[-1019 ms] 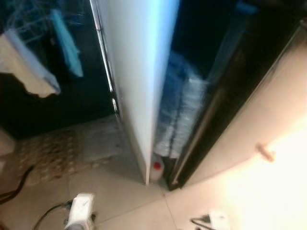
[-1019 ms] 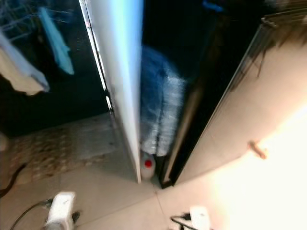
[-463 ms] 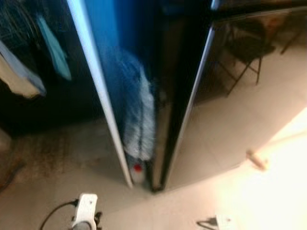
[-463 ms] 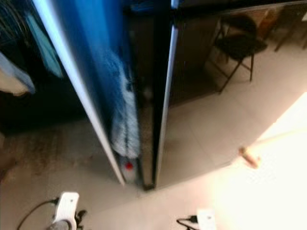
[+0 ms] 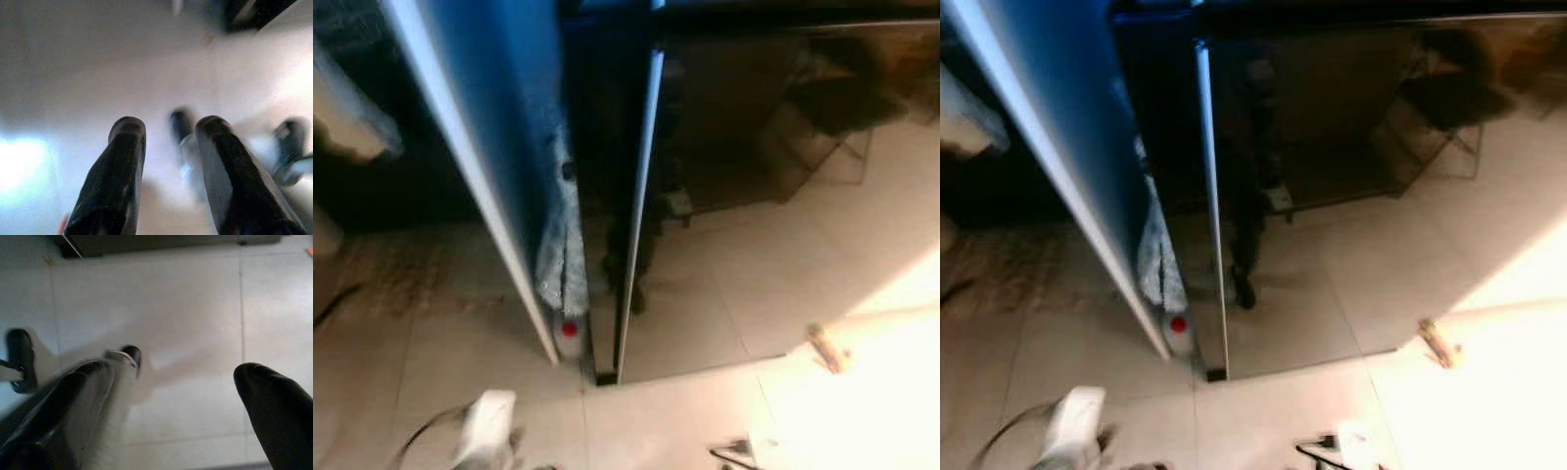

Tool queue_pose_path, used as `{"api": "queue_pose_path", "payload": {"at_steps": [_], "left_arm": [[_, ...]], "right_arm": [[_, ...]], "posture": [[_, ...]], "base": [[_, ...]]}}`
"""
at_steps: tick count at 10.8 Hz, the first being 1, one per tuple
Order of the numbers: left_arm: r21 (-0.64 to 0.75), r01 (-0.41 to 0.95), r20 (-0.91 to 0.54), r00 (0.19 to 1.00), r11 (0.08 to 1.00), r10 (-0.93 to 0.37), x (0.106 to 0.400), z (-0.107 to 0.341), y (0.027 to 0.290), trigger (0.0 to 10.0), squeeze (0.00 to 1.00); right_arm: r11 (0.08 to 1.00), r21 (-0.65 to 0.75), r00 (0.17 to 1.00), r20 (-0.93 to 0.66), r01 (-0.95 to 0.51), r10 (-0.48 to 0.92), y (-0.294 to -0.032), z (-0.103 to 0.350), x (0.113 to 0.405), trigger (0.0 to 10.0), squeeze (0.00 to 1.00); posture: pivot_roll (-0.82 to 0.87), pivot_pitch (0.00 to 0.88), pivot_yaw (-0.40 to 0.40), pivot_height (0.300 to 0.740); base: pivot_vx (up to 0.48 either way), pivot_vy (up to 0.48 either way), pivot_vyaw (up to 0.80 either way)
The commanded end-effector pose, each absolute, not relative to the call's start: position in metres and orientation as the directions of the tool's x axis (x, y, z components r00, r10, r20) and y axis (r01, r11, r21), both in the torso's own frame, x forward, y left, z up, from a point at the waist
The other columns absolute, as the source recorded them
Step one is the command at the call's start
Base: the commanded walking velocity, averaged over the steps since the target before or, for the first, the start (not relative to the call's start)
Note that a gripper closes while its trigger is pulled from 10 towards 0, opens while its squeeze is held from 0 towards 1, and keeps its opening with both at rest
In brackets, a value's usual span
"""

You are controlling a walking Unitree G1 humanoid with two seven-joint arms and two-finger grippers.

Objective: Restocking fridge

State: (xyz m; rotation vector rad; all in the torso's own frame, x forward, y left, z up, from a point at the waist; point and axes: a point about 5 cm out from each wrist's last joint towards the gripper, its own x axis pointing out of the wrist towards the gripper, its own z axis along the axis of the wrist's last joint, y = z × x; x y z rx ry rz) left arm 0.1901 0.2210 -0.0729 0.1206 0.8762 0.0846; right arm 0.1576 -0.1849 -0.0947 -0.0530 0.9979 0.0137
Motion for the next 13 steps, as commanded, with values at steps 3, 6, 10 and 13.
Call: {"api": "queue_pose_path", "payload": {"at_steps": [3,6,10,13], "left_arm": [[0.136,-0.002,-0.771,0.628,0.991,0.107,0.1901,-0.0749,0.2132,10.0,0.00],[0.129,-0.006,-0.775,0.624,0.992,0.104,0.1875,-0.0764,0.2124,10.0,0.00],[0.126,-0.001,-0.782,0.616,0.992,0.100,0.1840,-0.0782,0.2119,10.0,0.00],[0.123,-0.025,-0.780,0.615,0.992,0.112,0.1843,-0.0780,0.2130,10.0,0.00]], "right_arm": [[0.999,-0.039,0.498,-0.867,-0.019,-0.025,-0.1890,-0.1005,0.1419,10.0,0.00],[0.999,-0.044,0.498,-0.867,-0.029,-0.024,-0.1906,-0.1003,0.1417,10.0,0.00],[0.998,-0.043,0.495,-0.869,-0.034,-0.021,-0.1895,-0.1008,0.1406,10.0,0.00],[0.998,-0.043,0.495,-0.869,-0.035,-0.020,-0.1904,-0.1005,0.1414,10.0,0.00]], "posture": [[-0.14,0.187,-0.023,0.740],[-0.13,0.174,-0.030,0.740],[-0.14,0.158,-0.024,0.740],[-0.14,0.165,-0.029,0.740]], "base": [[0.000,-0.322,0.00],[0.000,-0.321,0.00],[0.000,-0.322,0.00],[0.000,-0.319,0.00]]}}
